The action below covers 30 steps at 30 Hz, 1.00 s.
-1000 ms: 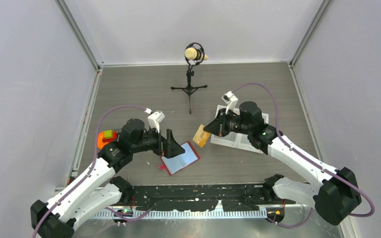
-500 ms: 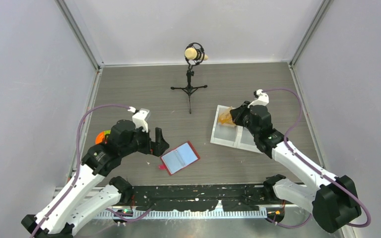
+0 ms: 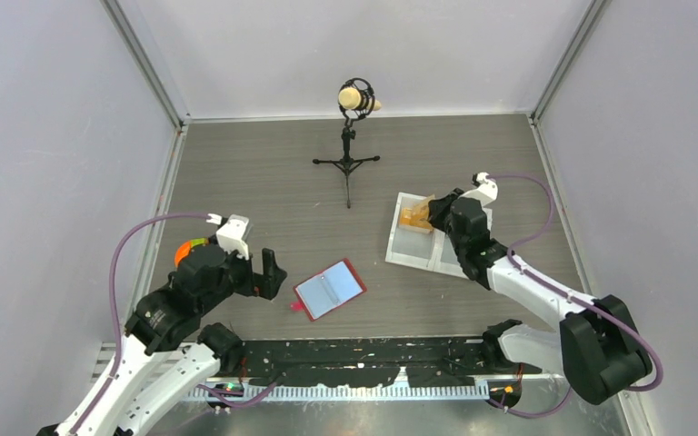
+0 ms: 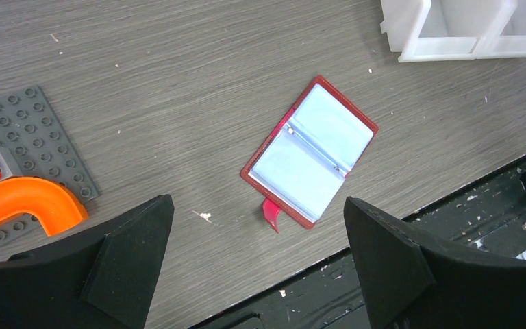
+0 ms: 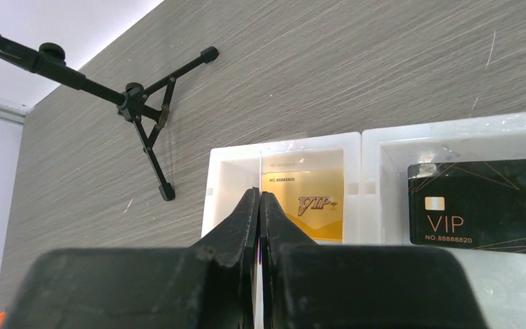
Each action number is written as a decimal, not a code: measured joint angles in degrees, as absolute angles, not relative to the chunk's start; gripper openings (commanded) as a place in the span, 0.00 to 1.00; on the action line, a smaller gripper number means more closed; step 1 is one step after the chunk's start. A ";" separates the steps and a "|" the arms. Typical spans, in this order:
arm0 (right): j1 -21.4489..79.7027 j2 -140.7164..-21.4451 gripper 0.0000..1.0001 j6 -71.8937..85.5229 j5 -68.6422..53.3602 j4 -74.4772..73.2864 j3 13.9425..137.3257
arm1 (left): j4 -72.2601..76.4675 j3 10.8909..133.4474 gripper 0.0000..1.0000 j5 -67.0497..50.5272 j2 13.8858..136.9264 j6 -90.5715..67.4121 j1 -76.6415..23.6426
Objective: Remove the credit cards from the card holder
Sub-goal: Place the credit card in the storage box.
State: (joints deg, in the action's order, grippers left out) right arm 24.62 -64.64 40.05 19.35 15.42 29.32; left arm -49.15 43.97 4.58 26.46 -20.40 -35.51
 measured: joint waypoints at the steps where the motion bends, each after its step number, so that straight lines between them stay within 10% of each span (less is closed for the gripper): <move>1: 24.60 -65.36 0.05 40.88 19.46 16.60 28.80 | -49.17 43.75 1.00 4.80 26.06 -20.38 -35.51; 30: 24.51 -79.35 0.15 52.95 23.51 38.83 21.63 | -49.15 43.38 1.00 4.91 24.71 -20.25 -35.51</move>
